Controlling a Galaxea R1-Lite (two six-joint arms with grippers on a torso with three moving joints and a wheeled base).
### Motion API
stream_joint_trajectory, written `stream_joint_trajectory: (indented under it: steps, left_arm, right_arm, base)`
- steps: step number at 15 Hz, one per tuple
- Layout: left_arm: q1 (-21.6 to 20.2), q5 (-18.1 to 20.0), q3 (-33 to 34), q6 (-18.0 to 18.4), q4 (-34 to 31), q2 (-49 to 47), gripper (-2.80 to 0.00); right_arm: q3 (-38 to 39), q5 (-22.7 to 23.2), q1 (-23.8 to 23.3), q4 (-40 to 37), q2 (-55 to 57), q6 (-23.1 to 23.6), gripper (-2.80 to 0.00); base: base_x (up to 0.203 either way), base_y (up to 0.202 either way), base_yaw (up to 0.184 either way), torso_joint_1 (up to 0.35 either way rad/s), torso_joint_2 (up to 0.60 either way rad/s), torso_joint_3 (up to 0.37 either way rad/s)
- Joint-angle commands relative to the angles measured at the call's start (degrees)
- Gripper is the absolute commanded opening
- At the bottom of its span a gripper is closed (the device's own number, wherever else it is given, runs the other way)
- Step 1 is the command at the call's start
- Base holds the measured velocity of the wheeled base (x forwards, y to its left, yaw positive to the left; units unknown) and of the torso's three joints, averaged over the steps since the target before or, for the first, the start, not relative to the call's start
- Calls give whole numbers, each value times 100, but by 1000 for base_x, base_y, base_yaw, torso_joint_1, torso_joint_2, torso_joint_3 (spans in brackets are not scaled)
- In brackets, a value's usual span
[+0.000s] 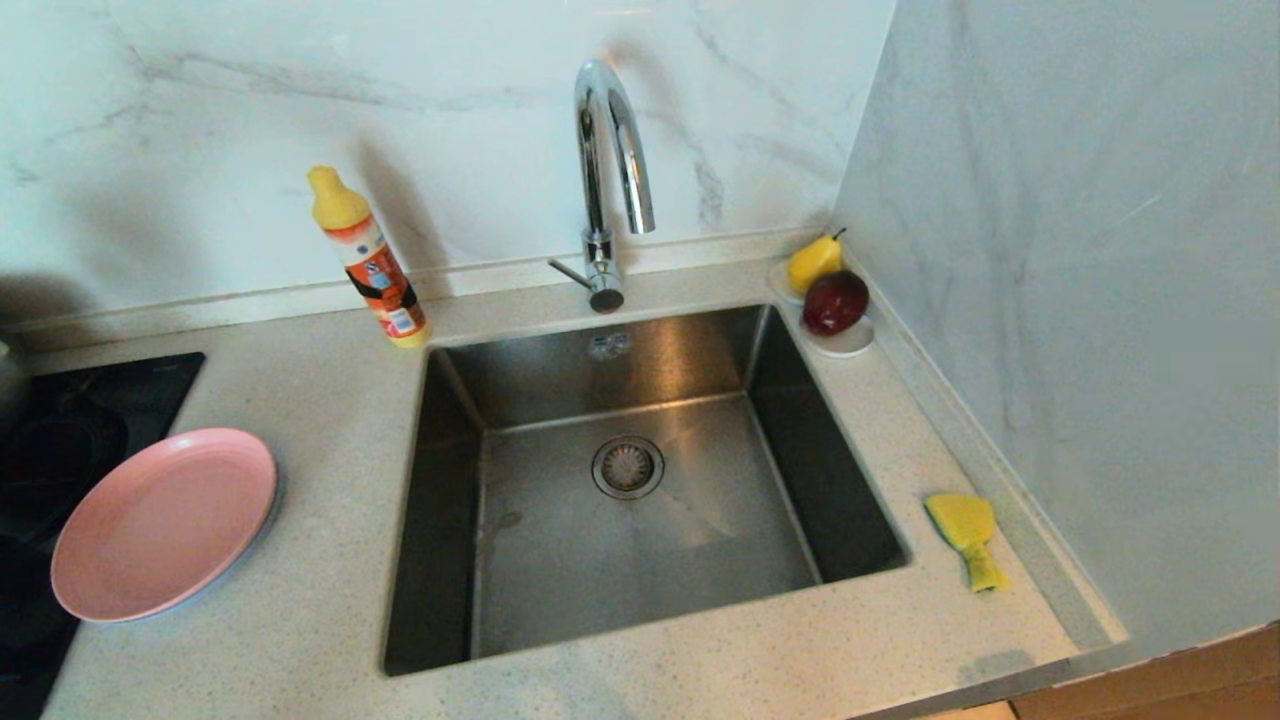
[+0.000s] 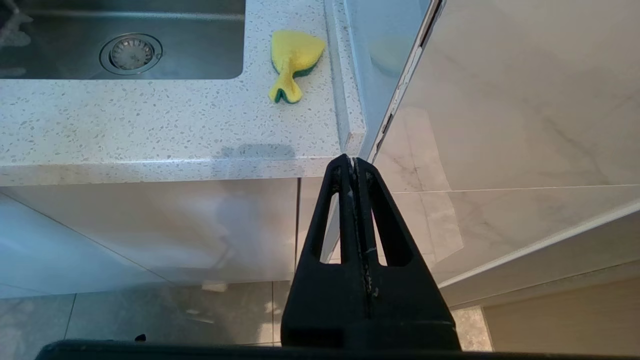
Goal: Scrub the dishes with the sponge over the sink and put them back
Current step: Place the bowl on the plate
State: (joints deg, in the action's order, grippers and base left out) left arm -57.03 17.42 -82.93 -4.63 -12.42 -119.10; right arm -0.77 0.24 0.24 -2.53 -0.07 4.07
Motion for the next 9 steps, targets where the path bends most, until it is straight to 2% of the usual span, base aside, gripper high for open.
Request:
stream_joint_trajectory:
  steps: [1,9]
  left_arm:
    - [-1,7,5,-3,-6,-25,-280]
    - [0,16,32,-11,-51,39,-280]
  right_arm:
    - [-2,3,2,-2,-10,6,-280]
    - [-2,3,2,-2,-10,6,-280]
  base:
    - [0,0,0,0,0,0]
    - [0,0,0,0,0,0]
